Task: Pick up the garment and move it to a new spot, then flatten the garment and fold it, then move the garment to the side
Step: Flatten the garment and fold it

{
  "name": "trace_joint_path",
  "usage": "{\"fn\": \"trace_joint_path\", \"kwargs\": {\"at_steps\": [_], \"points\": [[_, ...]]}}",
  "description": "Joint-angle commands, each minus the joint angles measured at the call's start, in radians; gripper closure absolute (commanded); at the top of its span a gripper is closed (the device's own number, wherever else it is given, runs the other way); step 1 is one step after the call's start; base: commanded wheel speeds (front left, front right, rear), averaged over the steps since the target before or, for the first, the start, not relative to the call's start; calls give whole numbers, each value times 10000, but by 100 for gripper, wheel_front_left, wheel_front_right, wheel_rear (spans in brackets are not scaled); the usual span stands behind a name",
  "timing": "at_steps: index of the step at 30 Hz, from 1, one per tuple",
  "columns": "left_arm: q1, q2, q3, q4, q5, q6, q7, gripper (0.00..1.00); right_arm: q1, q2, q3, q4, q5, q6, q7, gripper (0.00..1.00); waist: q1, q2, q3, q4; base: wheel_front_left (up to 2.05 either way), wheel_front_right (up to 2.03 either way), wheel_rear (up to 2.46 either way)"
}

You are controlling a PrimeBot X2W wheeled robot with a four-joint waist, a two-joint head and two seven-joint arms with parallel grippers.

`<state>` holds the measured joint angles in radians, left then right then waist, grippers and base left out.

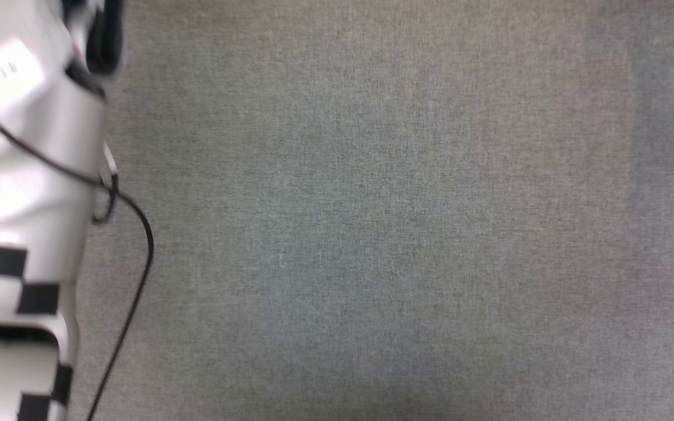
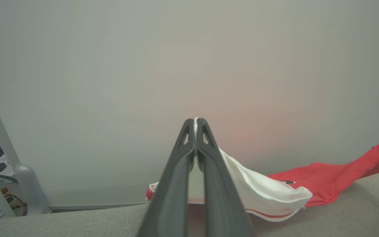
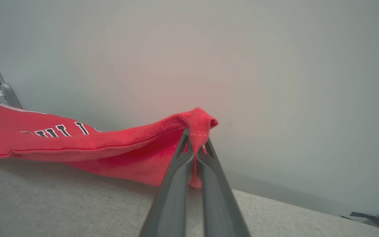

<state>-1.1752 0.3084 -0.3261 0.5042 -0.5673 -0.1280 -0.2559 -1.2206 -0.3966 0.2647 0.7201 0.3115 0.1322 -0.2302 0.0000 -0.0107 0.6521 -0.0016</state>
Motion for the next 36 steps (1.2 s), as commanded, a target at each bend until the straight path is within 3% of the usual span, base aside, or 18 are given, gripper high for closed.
{"fn": "trace_joint_path", "kwargs": {"at_steps": [1,6,13,23,28,36], "points": [[680,4,52,-257,93,-25,-56,100,546,-70,169,-150,269,-15,-41,100,0,107,-945,270,0,0,0],[3499,-185,262,-1192,-2,75,-57,100,2653,-467,630,-622,1234,-15,425,100,0,107,-2076,471,0,0,0],[6603,249,-91,-1795,-32,270,259,100,5158,-872,795,-1371,2446,-15,1189,100,0,107,-3254,547,0,0,0],[9214,1003,-647,-2507,-228,329,1237,100,7856,-1366,557,-2526,4545,-15,3112,100,0,107,-4534,406,0,0,0],[10172,1245,-662,-3456,-683,340,1678,100,9052,-1633,226,-3365,5172,-15,3601,100,0,107,-4967,419,0,0,0],[11741,2103,-964,-5186,-1081,442,2878,100,10764,-1678,-374,-4634,5560,-15,4329,100,0,107,-5429,473,0,0,0]]}}
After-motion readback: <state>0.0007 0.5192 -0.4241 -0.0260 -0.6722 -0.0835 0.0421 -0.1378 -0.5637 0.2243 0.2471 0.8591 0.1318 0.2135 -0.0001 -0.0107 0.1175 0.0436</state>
